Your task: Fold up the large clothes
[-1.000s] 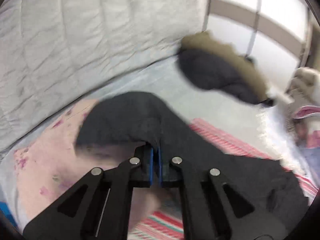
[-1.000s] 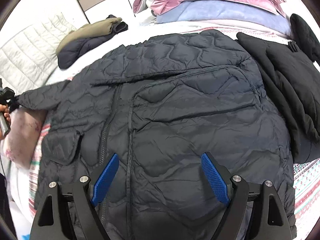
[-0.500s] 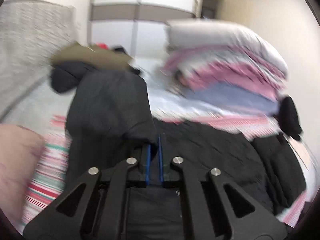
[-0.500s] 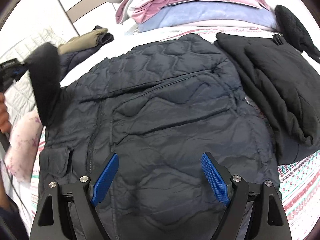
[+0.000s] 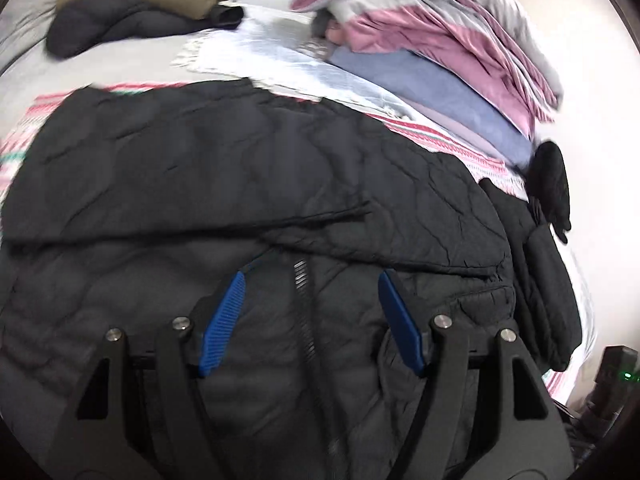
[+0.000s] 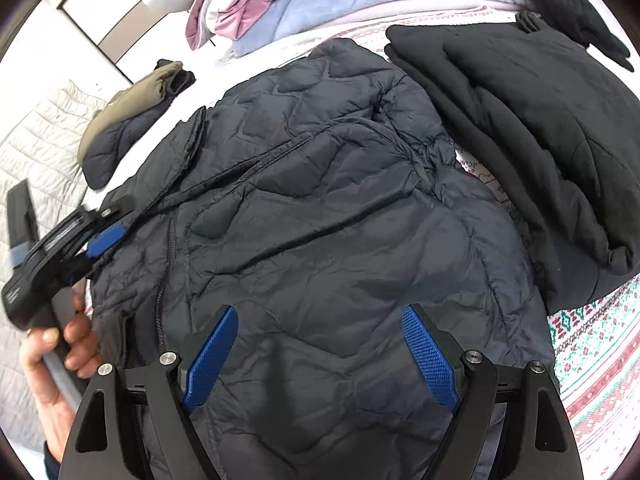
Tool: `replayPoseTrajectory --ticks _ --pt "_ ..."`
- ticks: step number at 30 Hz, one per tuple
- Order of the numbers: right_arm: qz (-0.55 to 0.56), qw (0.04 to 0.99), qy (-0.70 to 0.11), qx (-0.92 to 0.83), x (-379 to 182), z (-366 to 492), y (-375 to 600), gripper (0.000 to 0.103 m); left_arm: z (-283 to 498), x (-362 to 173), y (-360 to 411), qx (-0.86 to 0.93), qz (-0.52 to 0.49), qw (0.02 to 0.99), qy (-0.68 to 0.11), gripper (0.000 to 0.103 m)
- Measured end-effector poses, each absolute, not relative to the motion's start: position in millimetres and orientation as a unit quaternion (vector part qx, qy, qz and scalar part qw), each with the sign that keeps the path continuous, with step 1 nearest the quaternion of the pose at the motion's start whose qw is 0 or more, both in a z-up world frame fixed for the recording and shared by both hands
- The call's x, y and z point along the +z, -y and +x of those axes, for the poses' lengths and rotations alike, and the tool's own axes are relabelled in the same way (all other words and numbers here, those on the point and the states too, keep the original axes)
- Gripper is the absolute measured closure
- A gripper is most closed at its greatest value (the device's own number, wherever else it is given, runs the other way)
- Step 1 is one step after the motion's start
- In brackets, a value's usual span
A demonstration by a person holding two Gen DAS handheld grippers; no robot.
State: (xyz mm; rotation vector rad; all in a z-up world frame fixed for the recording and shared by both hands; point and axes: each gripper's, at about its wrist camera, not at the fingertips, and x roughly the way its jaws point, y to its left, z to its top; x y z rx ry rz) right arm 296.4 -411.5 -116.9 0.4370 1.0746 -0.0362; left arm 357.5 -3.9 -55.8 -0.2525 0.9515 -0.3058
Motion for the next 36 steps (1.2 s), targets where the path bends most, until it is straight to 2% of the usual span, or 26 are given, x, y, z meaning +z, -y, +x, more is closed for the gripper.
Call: replayPoseTrajectory --ticks 4,7,10,13,17,20,26,36 --pt "0.189 0.842 -0.504 -0.028 -115 297 407 0.018 317 -53 -29 -0.071 -0.126 0.869 -0.473 0.033" --pt "0.164 0.852 -0.495 -0.037 -109 295 399 0.017 282 -49 -49 -0.024 -0.131 0.871 -0.474 0.027" --pt "0.141 0.860 -0.489 -0.035 -105 293 389 0.017 240 -38 -63 0.005 -0.127 0.874 -0.469 0.026" --pt "0.114 0.867 -0.483 -0.037 -101 292 379 0.017 207 -34 -77 0.010 -0.138 0.882 -0.450 0.013" --pt "0.072 0.877 -0.474 -0.044 -97 288 365 0.018 190 -52 -94 0.044 -0.141 0.887 -0.438 0.013" --pt "0.036 0.884 -0.463 -0.058 -92 282 355 0.017 188 -65 -106 0.056 -0.155 0.872 -0.461 0.013" --pt "0.012 0.893 -0.447 -0.057 -83 274 343 0.017 172 -60 -117 0.070 -0.129 0.885 -0.441 0.012" --pt "-0.035 0.902 -0.424 -0.075 -64 239 335 0.017 140 -73 -160 0.066 -0.151 0.871 -0.464 0.013"
